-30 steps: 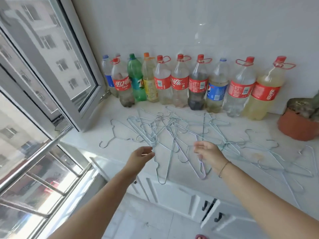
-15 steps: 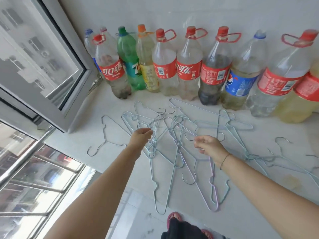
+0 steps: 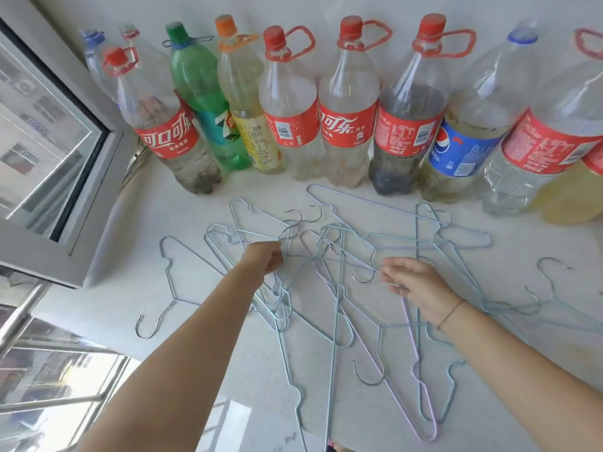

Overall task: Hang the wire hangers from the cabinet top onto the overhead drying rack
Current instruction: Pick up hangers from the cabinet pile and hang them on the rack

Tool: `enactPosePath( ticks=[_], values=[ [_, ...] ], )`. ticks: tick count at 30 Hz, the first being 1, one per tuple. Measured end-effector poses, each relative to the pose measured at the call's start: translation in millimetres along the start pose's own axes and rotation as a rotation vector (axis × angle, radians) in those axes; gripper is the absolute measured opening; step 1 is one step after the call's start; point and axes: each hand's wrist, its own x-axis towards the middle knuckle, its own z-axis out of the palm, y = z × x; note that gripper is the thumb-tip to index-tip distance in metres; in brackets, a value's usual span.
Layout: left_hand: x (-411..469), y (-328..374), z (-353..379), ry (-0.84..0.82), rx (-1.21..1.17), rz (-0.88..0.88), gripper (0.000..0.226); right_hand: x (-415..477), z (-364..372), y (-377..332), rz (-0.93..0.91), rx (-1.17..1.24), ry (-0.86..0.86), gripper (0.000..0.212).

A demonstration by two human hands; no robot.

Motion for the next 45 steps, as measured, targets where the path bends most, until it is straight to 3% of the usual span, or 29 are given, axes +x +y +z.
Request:
enactPosePath(
  ticks=[7,14,19,23,31,37,39,43,45],
  values=[
    [-1.1,-2.6,-10.1,-0.063,-0.059,-0.051,0.013,12.9,-12.7,-2.7,-0.016,-0.036,0.072,0.013],
    [-33.2,0.5,-22.1,-0.114,-0.221,0.037,0.006,35.4,-9.8,-27.5,-0.183,-0.406,0.045,0.028],
    [-69.3,-5.2,-37.8,-0.137,-0.270,0.093,0.008,32.1,-8.4,-32.8,-0.211,-0.661,-0.076,0.011],
    [-93.7,-17.6,-48.1,-0.126,-0.273,0.127,0.013,10.3,-20.4,-10.4,-0.227,-0.745,-0.194,0.015],
    [-130.8,-39.9,-34.6,-0.107,-0.257,0.130,0.008,-18.5,-99.8,-4.7,-0.221,-0.627,-0.024,0.016],
    [-154.7,-59.3,-15.9,-0.104,-0.263,0.122,0.010,-21.6,-100.8,12.2,-0.189,-0.874,-0.087,0.012],
    [-163.2,-65.4,-12.6,-0.090,-0.270,0.118,0.007,-20.2,-86.6,16.7,-0.237,-0.944,-0.020,0.012],
    [-173.4,-69.7,-10.9,-0.068,-0.307,0.129,0.009,-6.3,-85.4,4.6,-0.389,-0.923,0.410,0.017],
    [-176.9,-69.8,-9.6,-0.067,-0.308,0.135,0.009,3.0,-94.2,-5.7,-0.319,-0.909,0.410,0.020]
  ],
)
